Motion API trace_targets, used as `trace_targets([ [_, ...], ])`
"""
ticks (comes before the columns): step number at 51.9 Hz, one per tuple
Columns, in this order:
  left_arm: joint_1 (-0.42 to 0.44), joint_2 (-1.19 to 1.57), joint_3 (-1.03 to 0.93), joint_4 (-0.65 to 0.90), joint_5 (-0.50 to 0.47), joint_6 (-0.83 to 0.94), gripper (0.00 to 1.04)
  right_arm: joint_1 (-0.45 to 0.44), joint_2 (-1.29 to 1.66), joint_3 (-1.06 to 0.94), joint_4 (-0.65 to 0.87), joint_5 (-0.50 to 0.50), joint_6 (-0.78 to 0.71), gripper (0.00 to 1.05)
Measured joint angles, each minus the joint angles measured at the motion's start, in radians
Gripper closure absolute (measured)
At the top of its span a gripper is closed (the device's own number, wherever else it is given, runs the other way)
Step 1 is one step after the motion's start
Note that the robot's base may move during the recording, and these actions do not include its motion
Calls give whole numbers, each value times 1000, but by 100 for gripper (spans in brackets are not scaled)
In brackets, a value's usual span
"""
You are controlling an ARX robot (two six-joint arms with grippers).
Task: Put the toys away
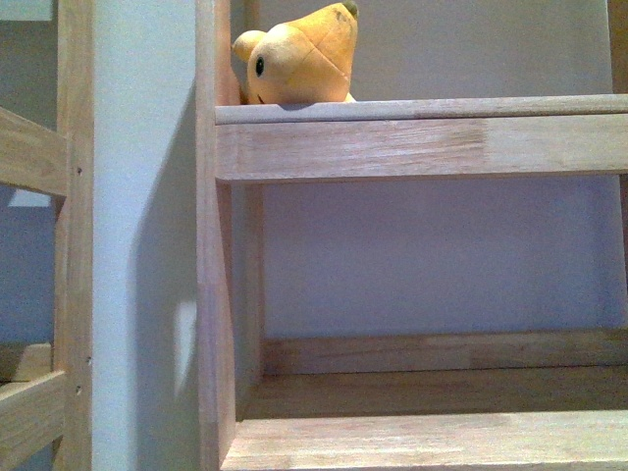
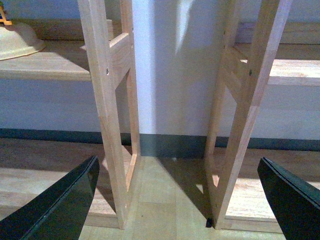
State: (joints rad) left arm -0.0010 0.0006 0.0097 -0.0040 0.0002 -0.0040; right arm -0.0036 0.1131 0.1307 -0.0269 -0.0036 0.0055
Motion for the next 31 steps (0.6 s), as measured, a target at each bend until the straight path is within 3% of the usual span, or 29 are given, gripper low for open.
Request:
trace_targets([
  [31, 0, 0, 0, 0, 0, 0, 6, 0, -64, -82, 18, 0, 0, 101],
])
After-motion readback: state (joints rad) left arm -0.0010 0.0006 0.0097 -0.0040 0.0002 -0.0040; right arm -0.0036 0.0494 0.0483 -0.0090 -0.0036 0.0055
